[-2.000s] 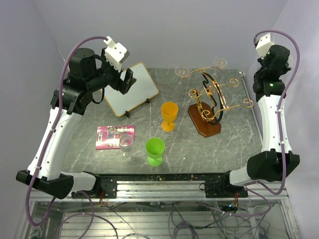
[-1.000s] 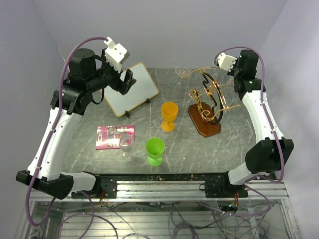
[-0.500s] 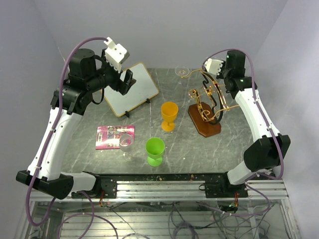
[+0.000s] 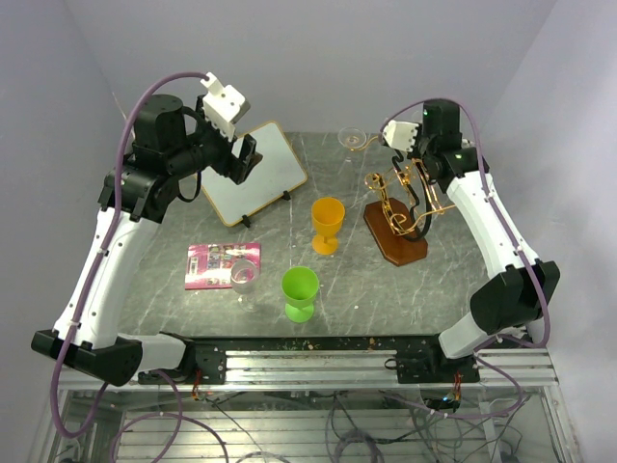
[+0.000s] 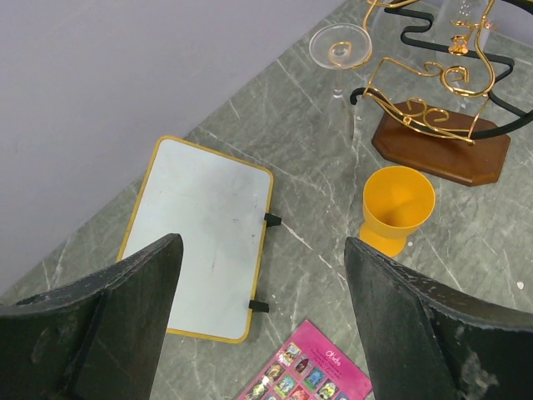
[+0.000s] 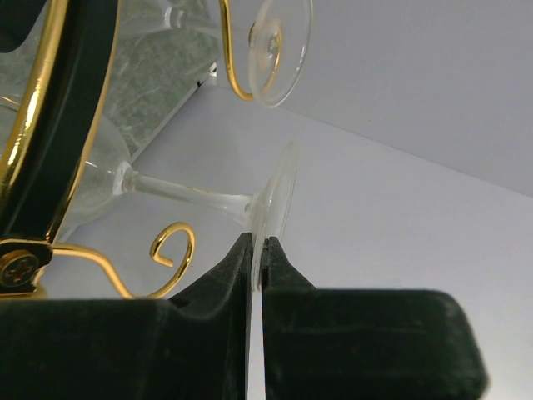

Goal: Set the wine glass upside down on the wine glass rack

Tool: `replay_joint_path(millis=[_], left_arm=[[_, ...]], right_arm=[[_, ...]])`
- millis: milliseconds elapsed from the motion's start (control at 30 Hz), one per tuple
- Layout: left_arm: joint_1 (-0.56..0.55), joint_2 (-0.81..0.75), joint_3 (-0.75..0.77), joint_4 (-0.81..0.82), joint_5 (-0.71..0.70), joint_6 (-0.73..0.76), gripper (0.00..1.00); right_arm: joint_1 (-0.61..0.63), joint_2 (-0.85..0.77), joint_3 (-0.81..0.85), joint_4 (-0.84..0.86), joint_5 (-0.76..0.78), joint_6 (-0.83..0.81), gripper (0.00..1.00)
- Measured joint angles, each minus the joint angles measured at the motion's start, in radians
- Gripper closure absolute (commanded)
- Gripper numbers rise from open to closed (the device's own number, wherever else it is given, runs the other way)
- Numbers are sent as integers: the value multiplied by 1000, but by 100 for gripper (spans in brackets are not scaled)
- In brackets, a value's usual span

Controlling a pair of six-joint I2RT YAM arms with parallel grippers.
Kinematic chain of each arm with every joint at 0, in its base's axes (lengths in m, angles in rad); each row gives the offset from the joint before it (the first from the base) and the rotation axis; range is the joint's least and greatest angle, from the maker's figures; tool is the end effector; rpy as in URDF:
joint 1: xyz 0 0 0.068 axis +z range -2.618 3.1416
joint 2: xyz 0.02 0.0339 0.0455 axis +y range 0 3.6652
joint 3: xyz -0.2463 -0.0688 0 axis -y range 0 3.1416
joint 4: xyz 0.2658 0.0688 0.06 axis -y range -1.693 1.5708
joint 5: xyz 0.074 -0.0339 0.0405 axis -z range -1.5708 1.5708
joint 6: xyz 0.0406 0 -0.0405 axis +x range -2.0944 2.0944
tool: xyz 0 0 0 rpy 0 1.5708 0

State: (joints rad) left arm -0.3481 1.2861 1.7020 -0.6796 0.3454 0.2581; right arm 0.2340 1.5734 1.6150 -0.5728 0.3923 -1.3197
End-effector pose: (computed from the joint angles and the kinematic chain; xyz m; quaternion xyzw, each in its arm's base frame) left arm 0.2567 -0.1078 0.4829 0.3332 0.7153 -0.1632 0.5922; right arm 0.3731 0.0730 0.3743 -0.5277 0.6749 -0.3965 0.3298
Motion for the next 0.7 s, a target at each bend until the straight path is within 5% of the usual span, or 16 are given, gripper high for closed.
replay_joint_path(millis=[700], left_arm=[[3, 0, -17, 3, 5, 0, 12]], right_arm=[[23, -76, -39, -69, 77, 37, 100]])
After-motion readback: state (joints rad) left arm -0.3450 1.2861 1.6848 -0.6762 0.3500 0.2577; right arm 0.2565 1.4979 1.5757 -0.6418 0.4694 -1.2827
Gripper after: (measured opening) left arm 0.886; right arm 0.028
